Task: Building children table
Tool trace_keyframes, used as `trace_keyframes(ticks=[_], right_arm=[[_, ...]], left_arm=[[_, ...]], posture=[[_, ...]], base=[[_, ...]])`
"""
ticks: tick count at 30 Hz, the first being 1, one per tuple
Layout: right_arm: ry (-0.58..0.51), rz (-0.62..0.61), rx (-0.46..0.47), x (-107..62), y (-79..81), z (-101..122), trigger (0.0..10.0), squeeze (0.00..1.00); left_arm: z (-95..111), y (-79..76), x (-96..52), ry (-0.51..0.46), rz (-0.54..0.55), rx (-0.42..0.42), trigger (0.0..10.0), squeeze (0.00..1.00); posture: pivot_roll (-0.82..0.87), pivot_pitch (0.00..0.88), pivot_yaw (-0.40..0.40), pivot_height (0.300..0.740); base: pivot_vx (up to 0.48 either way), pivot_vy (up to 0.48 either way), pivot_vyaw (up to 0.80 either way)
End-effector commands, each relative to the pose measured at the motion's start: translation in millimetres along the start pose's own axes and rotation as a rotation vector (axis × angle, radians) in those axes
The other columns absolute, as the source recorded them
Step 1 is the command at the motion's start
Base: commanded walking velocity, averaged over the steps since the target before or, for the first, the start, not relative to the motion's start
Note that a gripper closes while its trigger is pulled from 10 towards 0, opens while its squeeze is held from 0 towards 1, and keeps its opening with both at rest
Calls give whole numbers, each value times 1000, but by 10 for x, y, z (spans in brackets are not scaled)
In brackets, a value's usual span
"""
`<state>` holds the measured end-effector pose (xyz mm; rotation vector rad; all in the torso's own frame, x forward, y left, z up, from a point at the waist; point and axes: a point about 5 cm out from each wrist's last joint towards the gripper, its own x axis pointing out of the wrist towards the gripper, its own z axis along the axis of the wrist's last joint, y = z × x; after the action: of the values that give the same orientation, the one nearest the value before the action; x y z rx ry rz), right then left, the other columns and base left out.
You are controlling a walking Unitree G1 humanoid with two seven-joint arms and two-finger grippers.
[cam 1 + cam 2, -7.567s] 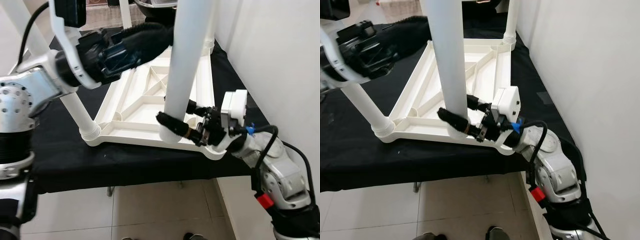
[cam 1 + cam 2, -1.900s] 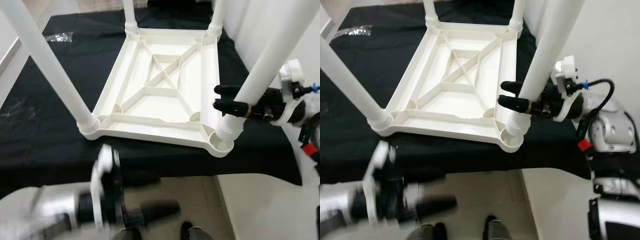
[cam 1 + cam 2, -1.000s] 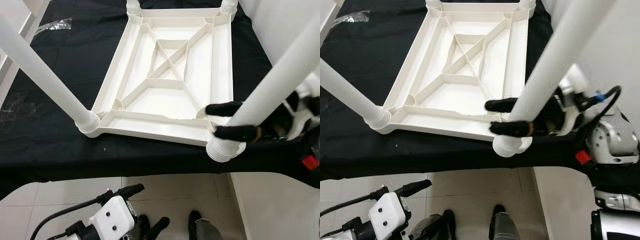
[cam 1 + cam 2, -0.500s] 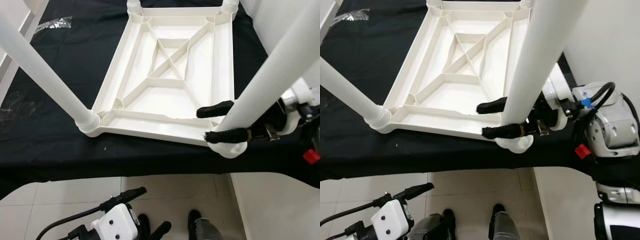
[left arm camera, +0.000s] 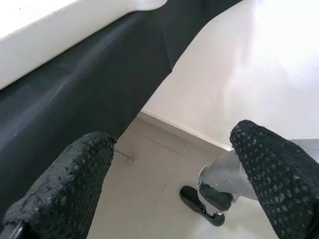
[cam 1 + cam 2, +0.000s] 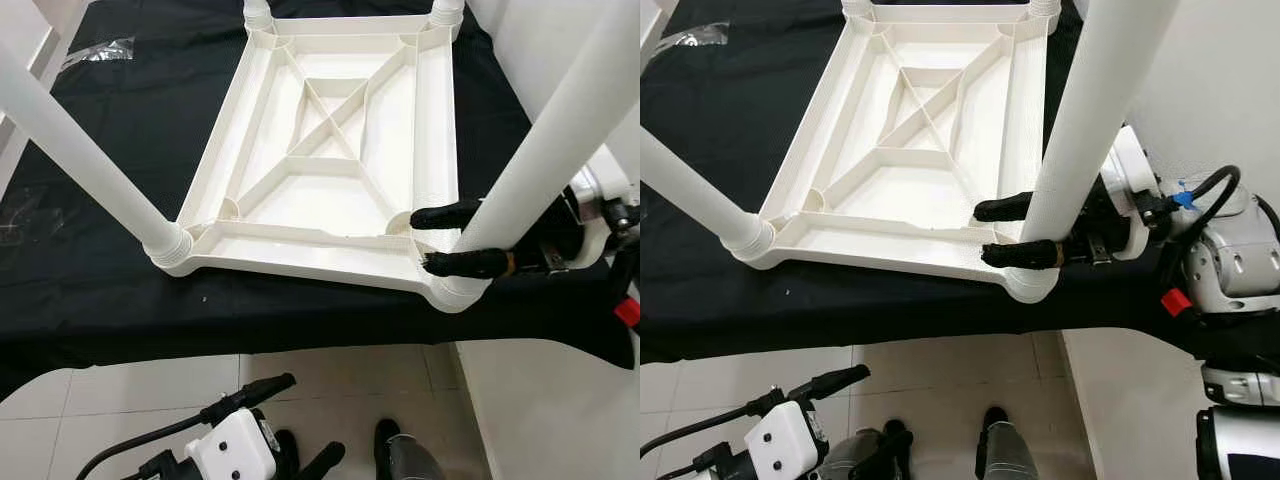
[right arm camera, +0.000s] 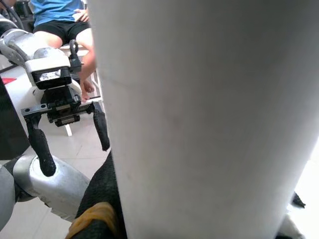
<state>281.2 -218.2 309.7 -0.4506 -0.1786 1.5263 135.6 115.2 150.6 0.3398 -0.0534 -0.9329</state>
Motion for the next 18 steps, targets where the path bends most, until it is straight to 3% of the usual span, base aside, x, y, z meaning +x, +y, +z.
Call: trace_keyframes(ticks=[1, 18], right_arm=[[21, 17, 13, -15, 28, -56, 10000, 0], [-13, -13, 24, 84, -43, -165, 10000, 0]], left_arm=[[-63, -54, -17, 25, -16, -28, 10000, 0], [-41, -56, 6, 10, -12, -24, 10000, 0]], posture=[[80, 393, 84, 740], [85, 406, 76, 740]], base=[[0, 0, 0], [0, 0, 0]])
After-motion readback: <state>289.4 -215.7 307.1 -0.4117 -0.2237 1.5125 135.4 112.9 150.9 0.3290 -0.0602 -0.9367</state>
